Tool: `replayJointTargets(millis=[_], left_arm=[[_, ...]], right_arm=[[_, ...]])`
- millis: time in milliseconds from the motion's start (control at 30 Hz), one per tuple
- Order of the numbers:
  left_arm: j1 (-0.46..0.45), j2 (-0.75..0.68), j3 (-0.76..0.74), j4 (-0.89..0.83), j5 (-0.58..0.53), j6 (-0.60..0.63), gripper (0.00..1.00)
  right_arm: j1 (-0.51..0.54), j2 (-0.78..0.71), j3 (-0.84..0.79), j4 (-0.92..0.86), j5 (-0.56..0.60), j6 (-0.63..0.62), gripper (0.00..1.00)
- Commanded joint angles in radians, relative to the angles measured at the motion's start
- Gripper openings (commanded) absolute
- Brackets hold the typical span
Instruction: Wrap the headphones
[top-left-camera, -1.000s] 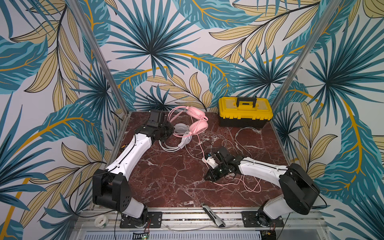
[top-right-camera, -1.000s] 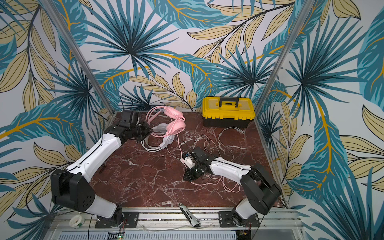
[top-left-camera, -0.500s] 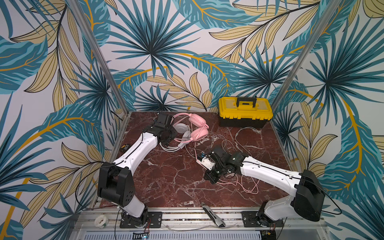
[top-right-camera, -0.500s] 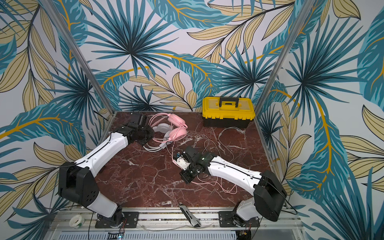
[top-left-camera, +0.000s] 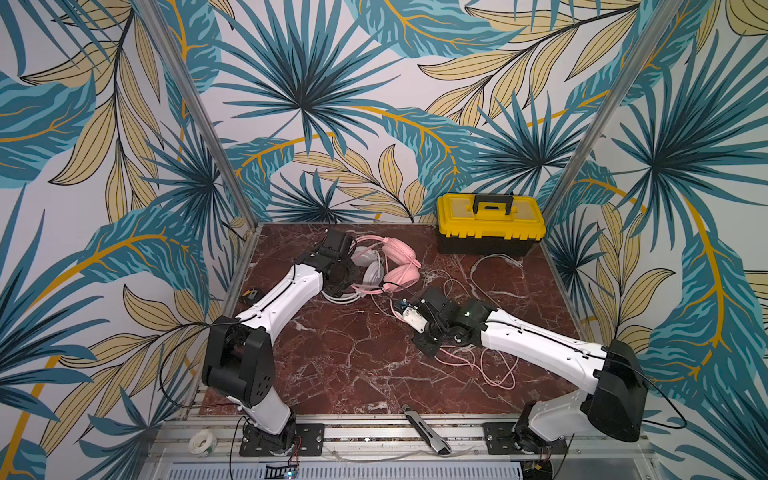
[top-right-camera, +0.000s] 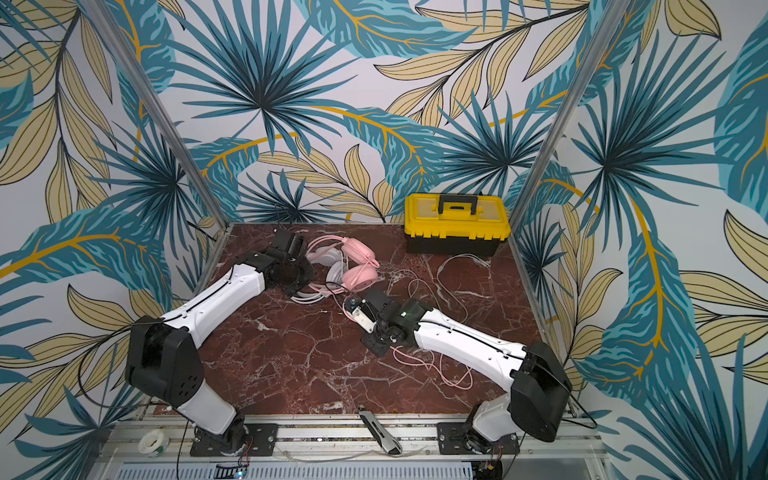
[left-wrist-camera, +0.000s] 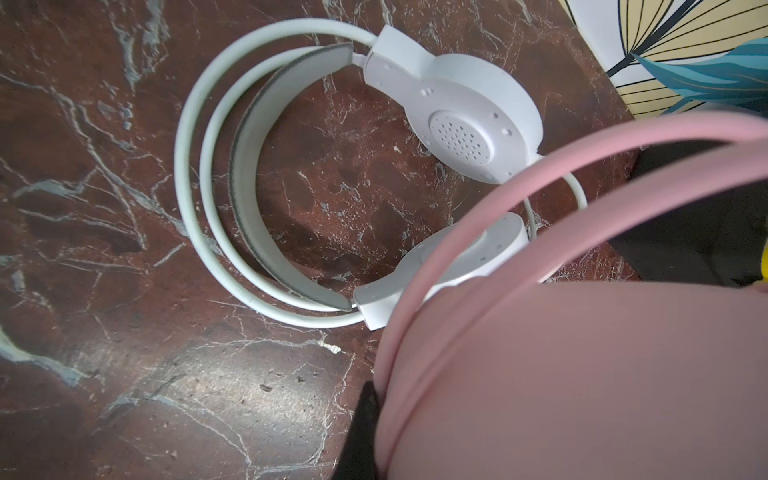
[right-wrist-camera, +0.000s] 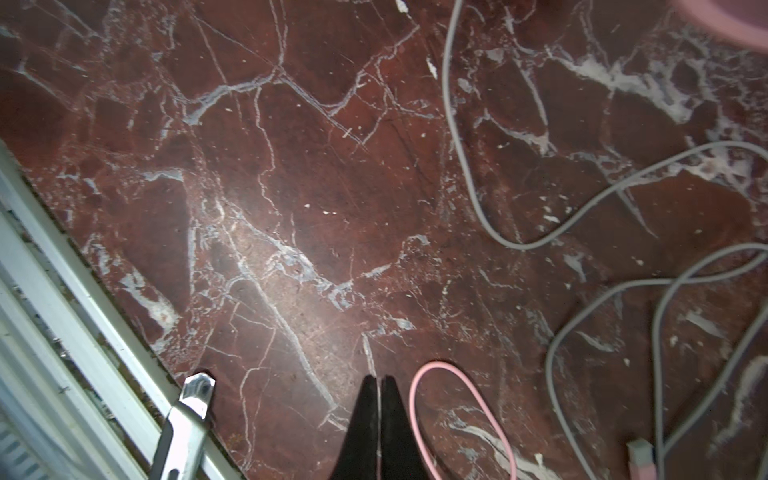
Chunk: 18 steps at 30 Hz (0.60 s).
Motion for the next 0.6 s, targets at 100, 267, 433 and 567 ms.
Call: replayJointTargets(millis=[100,267,433,567], left_arm=[[0.014,-0.111,-0.002,0.044,-0.033,-0.04,0.0],[0.017,-0.147,-0.025,0.047,-0.037,-0.049,0.0],[0.018,-0.154,-0.052,0.049,-0.071,-0.087,0.0],[0.018,-0.171,-0.072,0.049,-0.099,-0.113,0.0]], right_arm=[[0.007,-0.023,-0.022,-0.063,0.154,0.135,0.0],[0.006,-0.09,-0.077,-0.008,0.149,0.236,0.0],[0.013,-0.154,-0.129,0.054,0.214,0.236,0.0],[0.015,-0.17,-0.148,0.046,0.327,0.274,0.0]])
